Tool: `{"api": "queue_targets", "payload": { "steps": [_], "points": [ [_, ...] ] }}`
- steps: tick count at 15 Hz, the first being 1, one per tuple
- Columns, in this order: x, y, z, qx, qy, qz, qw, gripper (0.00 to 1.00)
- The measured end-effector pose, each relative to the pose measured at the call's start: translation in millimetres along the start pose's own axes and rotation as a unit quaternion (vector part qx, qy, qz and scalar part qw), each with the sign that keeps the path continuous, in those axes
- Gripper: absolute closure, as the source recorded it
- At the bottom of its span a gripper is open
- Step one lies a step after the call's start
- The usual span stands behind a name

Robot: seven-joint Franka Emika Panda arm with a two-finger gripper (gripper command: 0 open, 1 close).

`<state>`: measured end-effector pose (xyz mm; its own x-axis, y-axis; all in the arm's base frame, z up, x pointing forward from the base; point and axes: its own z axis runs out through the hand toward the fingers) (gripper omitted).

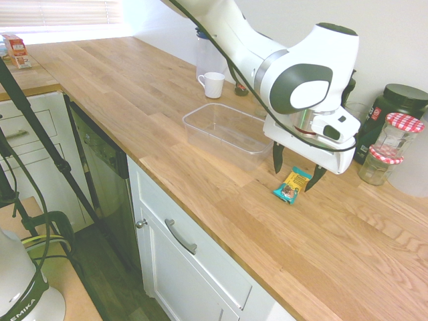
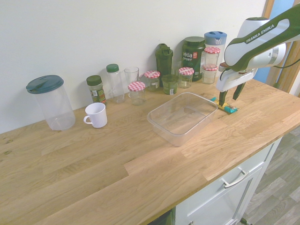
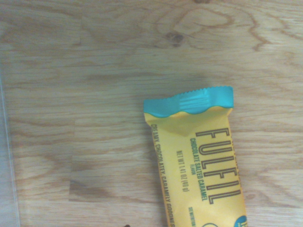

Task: Put the protein bar into the container

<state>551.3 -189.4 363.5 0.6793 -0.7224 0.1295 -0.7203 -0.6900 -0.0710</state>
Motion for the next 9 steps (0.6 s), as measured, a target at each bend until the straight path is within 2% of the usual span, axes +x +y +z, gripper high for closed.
{"api": "queue_targets", "payload": {
  "steps": [9],
  "points": [
    [4.6, -7.3, 22.9, -0.001, 0.009, -0.018, 1.000, 0.00]
  ]
}}
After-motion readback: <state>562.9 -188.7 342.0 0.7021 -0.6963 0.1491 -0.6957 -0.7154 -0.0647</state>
